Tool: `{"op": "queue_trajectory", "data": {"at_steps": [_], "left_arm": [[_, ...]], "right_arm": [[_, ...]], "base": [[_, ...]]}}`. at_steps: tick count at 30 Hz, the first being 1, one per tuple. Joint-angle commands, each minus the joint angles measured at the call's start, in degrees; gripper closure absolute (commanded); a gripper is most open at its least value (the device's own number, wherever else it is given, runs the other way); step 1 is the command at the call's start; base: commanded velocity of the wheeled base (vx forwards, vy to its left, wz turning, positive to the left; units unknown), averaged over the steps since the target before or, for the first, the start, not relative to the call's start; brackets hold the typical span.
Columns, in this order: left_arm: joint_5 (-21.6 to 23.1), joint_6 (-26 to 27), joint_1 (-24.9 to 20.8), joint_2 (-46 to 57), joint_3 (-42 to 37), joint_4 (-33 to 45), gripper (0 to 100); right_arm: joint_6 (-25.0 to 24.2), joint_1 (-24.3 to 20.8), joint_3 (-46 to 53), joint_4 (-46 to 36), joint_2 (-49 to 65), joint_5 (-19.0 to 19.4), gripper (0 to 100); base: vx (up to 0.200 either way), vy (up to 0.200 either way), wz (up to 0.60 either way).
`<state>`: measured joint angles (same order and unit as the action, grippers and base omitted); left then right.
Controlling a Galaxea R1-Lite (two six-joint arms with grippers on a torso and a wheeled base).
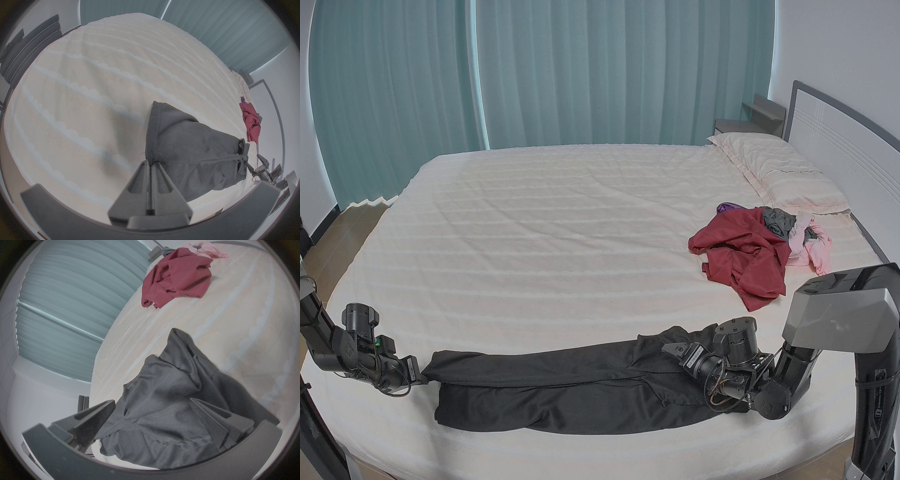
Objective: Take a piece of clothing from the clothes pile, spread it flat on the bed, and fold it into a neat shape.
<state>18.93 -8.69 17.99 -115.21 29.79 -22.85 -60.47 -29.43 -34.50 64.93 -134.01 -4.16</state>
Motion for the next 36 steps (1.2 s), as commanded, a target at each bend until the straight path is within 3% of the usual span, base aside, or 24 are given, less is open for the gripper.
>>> {"op": "queue_trajectory", "data": {"at_steps": [1, 5, 6, 11, 15, 27, 32, 36], "left_arm": [[-0.04, -0.01, 0.02, 0.43, 0.09, -0.01, 100], [-0.04, -0.01, 0.02, 0.52, 0.09, -0.01, 100], [-0.04, -0.01, 0.02, 0.60, 0.18, -0.01, 100], [-0.12, -0.01, 0.02, 1.31, 0.09, 0.08, 100], [-0.12, -0.01, 0.02, 1.75, 0.26, -0.01, 100], [-0.56, -0.19, -0.85, 4.12, 2.02, -0.27, 100], [-1.62, -7.39, -3.14, 5.44, 7.21, -0.27, 100], [-6.01, -10.47, -4.28, 4.82, 12.31, -0.27, 100]], "right_arm": [[0.00, 0.07, -2.50, -0.06, -1.60, -1.03, 0], [0.08, 0.07, -3.38, -0.85, -2.04, -2.35, 0], [0.08, 0.07, -3.65, -1.65, -1.96, -2.35, 100], [0.00, 0.42, -5.32, -4.90, -1.69, -2.87, 100], [0.26, 0.42, -6.55, -9.20, -1.34, -6.21, 100], [1.05, 0.78, -8.48, -10.61, 2.44, -6.48, 100], [2.90, 2.27, -12.17, -11.93, 3.67, -6.57, 100], [3.69, 3.15, -15.95, -13.51, 3.93, -6.57, 100]], "base": [[0.000, 0.000, 0.00], [0.000, 0.000, 0.00], [0.000, 0.000, 0.00], [0.000, 0.000, 0.00], [0.000, 0.000, 0.00], [0.000, 0.000, 0.00], [0.000, 0.000, 0.00], [0.000, 0.000, 0.00]]}}
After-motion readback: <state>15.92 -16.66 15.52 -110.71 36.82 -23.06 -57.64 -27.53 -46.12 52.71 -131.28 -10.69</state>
